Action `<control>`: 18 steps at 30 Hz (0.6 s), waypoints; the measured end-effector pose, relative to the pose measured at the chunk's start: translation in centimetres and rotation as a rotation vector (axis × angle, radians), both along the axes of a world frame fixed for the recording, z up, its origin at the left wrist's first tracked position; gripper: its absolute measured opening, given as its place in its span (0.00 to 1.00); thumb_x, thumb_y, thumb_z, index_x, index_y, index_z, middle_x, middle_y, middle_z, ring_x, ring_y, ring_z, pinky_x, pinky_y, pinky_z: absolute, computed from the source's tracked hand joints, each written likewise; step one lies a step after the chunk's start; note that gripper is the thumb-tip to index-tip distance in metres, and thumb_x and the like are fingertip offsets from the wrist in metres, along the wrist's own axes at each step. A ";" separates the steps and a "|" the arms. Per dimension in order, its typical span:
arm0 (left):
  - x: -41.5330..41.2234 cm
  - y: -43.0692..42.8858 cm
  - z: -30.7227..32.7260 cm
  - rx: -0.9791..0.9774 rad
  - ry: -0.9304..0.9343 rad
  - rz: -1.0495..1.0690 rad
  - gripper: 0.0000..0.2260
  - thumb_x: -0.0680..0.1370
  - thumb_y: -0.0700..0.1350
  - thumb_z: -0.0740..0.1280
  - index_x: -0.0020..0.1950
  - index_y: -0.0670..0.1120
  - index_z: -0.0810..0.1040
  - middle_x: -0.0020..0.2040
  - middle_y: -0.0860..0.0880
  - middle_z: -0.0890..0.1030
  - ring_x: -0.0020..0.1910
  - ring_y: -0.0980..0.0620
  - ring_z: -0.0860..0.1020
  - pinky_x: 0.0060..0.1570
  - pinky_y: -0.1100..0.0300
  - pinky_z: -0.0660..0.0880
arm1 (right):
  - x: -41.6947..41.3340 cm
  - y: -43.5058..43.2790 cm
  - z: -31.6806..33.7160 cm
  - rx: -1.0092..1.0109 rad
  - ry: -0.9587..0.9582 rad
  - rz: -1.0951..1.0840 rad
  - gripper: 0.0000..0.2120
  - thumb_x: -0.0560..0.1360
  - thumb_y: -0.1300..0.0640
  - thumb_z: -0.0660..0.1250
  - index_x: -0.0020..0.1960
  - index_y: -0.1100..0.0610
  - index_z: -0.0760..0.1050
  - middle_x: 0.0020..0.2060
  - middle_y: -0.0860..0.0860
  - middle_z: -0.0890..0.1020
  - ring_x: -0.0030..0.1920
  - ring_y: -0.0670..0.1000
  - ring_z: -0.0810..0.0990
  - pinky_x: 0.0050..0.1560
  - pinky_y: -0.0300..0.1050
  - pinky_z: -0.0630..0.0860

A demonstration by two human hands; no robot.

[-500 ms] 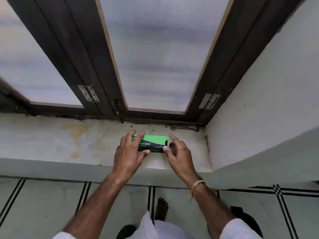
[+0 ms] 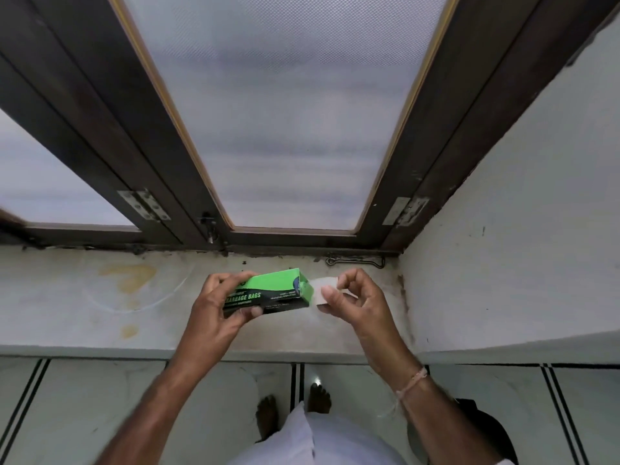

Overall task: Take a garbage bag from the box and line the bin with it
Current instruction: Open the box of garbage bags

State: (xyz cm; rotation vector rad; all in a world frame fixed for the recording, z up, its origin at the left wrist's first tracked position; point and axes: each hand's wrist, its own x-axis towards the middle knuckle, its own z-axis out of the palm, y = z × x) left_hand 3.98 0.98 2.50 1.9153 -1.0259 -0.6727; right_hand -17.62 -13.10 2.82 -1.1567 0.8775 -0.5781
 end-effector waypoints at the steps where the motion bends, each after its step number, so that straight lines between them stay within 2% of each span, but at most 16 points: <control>1: 0.2 0.2 0.1 -0.016 0.015 0.015 0.23 0.70 0.53 0.75 0.65 0.58 0.79 0.58 0.53 0.75 0.58 0.65 0.76 0.54 0.77 0.71 | 0.1 -0.1 0.0 0.001 -0.008 -0.027 0.07 0.77 0.62 0.74 0.50 0.58 0.76 0.52 0.54 0.83 0.52 0.54 0.87 0.54 0.52 0.85; 3: 0.6 0.3 0.4 -0.026 0.017 0.008 0.23 0.70 0.52 0.76 0.64 0.58 0.79 0.58 0.51 0.76 0.57 0.65 0.76 0.53 0.77 0.72 | 0.5 0.0 -0.4 -0.197 0.122 -0.022 0.08 0.76 0.62 0.75 0.52 0.52 0.82 0.56 0.51 0.83 0.57 0.51 0.85 0.56 0.46 0.83; 5: 0.9 0.4 0.5 -0.025 0.014 -0.016 0.23 0.70 0.53 0.76 0.65 0.57 0.80 0.58 0.51 0.76 0.56 0.64 0.76 0.52 0.76 0.73 | 0.9 0.6 -0.8 -0.545 0.326 0.028 0.11 0.74 0.59 0.76 0.55 0.48 0.84 0.58 0.46 0.79 0.62 0.45 0.77 0.60 0.36 0.76; 7: 1.2 0.7 0.6 -0.037 0.009 -0.031 0.24 0.70 0.53 0.76 0.66 0.56 0.80 0.58 0.50 0.75 0.56 0.63 0.77 0.52 0.75 0.73 | 1.6 1.3 -0.7 -0.695 0.369 0.060 0.13 0.76 0.57 0.75 0.59 0.47 0.84 0.58 0.43 0.78 0.62 0.42 0.75 0.57 0.30 0.71; 11: 1.6 1.4 0.8 -0.068 0.008 -0.061 0.22 0.70 0.52 0.75 0.65 0.58 0.80 0.58 0.51 0.75 0.57 0.63 0.77 0.51 0.75 0.74 | 2.2 2.6 -0.2 -0.617 0.230 0.120 0.14 0.77 0.55 0.74 0.63 0.51 0.82 0.56 0.45 0.82 0.54 0.44 0.81 0.48 0.33 0.75; 13: 1.8 1.6 0.9 -0.075 0.011 -0.071 0.22 0.70 0.52 0.76 0.64 0.60 0.80 0.58 0.51 0.75 0.56 0.63 0.77 0.51 0.75 0.74 | 2.3 3.3 0.0 -0.573 0.186 0.083 0.11 0.76 0.58 0.75 0.58 0.54 0.82 0.55 0.47 0.83 0.55 0.46 0.82 0.50 0.37 0.79; 15: 2.0 1.7 0.8 -0.082 0.000 -0.070 0.22 0.70 0.53 0.76 0.64 0.60 0.80 0.57 0.51 0.75 0.56 0.64 0.77 0.51 0.75 0.73 | 2.3 3.9 0.3 -0.508 0.133 0.015 0.07 0.76 0.56 0.76 0.52 0.57 0.82 0.54 0.49 0.83 0.56 0.49 0.83 0.53 0.41 0.82; 18: 2.3 1.7 0.9 -0.094 -0.010 -0.070 0.22 0.70 0.53 0.75 0.64 0.58 0.80 0.57 0.53 0.75 0.55 0.64 0.76 0.50 0.76 0.72 | 2.1 4.5 0.8 -0.405 0.071 -0.048 0.10 0.77 0.51 0.73 0.47 0.59 0.84 0.49 0.50 0.85 0.53 0.52 0.85 0.53 0.49 0.83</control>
